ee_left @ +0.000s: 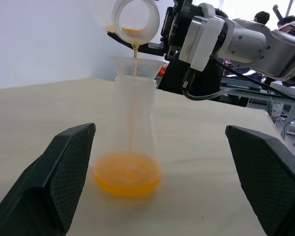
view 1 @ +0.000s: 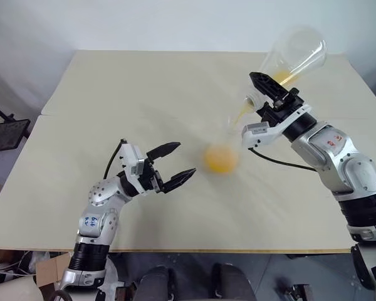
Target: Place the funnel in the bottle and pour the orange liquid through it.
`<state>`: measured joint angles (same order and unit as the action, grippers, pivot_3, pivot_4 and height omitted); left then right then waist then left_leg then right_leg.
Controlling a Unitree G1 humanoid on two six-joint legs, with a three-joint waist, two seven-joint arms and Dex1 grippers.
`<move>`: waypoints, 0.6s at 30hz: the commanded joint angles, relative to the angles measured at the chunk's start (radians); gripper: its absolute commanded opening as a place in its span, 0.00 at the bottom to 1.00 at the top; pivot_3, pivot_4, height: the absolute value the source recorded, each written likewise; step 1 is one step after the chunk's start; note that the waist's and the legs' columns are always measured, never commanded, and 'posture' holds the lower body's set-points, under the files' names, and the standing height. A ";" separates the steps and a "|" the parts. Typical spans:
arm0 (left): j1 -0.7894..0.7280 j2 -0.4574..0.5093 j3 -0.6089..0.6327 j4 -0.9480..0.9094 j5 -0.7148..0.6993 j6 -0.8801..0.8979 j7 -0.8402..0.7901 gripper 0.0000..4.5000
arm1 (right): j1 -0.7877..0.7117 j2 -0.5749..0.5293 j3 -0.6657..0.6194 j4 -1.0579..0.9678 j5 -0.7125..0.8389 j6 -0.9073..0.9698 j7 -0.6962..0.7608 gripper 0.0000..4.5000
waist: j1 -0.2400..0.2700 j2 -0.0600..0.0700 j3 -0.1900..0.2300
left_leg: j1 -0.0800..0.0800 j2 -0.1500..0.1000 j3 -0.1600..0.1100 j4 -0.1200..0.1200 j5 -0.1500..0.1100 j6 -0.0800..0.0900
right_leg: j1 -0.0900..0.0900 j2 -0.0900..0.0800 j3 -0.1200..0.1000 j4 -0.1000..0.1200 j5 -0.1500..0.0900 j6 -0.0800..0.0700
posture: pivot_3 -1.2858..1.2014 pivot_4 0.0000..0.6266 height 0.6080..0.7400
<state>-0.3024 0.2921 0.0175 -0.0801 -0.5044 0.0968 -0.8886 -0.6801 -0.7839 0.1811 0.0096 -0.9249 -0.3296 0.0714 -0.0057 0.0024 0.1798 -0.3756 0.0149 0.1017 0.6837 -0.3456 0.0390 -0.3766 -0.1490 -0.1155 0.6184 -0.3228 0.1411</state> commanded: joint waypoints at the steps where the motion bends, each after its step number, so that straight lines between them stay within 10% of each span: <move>1: 0.001 -0.005 -0.005 -0.026 0.001 -0.018 0.001 1.00 | -0.014 -0.022 -0.038 -0.017 0.011 -0.007 -0.028 0.55 | 0.000 0.000 0.000 | 0.000 0.000 0.000 0.000 0.000 0.000 | 0.000 0.000 0.000 0.000 0.000 0.000 | 0.52 0.24 1.00; 18: -0.004 -0.013 -0.009 -0.018 0.005 -0.030 0.005 1.00 | -0.011 -0.026 -0.040 -0.013 0.006 -0.006 -0.032 0.55 | 0.000 0.000 0.000 | 0.000 0.000 0.000 0.000 0.000 0.000 | 0.000 0.000 0.000 0.000 0.000 0.000 | 0.52 0.24 1.00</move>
<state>-0.3026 0.2818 0.0106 -0.0773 -0.5020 0.0857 -0.8848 -0.6800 -0.7854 0.1811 0.0097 -0.9244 -0.3336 0.0703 -0.0057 0.0024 0.1798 -0.3756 0.0149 0.1018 0.6837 -0.3456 0.0391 -0.3765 -0.1490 -0.1155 0.6184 -0.3228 0.1411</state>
